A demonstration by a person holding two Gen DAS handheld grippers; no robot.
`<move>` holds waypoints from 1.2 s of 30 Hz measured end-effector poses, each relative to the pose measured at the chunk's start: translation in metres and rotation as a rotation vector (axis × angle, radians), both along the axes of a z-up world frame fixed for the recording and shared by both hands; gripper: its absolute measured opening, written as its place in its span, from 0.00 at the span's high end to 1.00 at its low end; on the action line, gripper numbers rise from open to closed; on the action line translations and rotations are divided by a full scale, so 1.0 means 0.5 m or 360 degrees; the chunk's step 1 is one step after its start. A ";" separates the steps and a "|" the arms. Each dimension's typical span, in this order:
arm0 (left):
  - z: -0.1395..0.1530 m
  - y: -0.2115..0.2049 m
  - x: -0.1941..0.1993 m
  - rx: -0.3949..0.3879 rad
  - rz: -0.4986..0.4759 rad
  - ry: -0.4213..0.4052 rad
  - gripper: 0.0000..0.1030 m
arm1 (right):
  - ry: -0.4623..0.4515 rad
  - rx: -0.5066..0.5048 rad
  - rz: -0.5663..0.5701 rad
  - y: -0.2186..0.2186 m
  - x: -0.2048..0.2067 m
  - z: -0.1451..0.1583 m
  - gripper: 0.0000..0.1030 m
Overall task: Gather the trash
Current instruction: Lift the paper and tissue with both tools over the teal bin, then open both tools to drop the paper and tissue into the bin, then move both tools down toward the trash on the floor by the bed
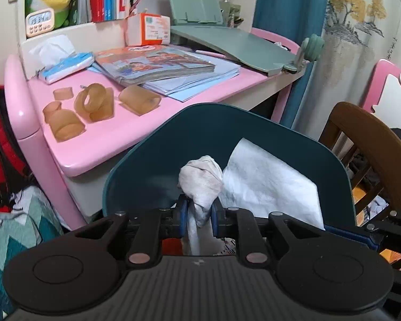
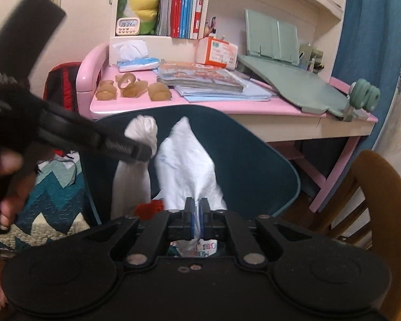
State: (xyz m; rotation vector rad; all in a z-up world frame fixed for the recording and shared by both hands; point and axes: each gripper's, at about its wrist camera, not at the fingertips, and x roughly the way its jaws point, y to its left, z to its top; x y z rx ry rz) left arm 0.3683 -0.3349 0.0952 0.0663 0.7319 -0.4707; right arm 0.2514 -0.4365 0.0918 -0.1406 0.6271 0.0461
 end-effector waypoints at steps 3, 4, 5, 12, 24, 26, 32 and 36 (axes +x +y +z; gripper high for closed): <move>-0.002 -0.006 0.000 0.0010 -0.0025 0.0015 0.82 | 0.0018 0.0002 -0.0004 0.000 0.001 -0.002 0.89; -0.001 -0.006 -0.001 0.0012 -0.0021 0.0016 0.82 | 0.0025 -0.0001 -0.0005 0.000 0.001 -0.003 0.88; 0.000 -0.006 -0.002 0.0010 -0.0019 0.0019 0.81 | 0.0030 0.0001 -0.0006 0.000 0.001 -0.004 0.86; 0.013 0.013 -0.022 -0.0049 -0.0013 0.0013 0.72 | 0.0021 0.0061 -0.0011 -0.007 -0.006 0.005 0.76; 0.083 0.092 -0.094 -0.0121 0.0022 -0.0101 0.30 | -0.0008 0.0090 0.0020 0.025 -0.048 0.047 0.70; 0.095 0.111 -0.108 -0.0129 0.0027 -0.0111 0.29 | -0.0031 0.0079 0.0038 0.038 -0.060 0.059 0.67; 0.122 0.193 -0.151 -0.0119 0.0104 -0.0104 0.21 | -0.0091 0.0064 0.0123 0.086 -0.098 0.094 0.58; 0.128 0.260 -0.184 -0.0102 0.0157 -0.0119 0.20 | -0.0120 0.0093 0.0203 0.128 -0.119 0.115 0.56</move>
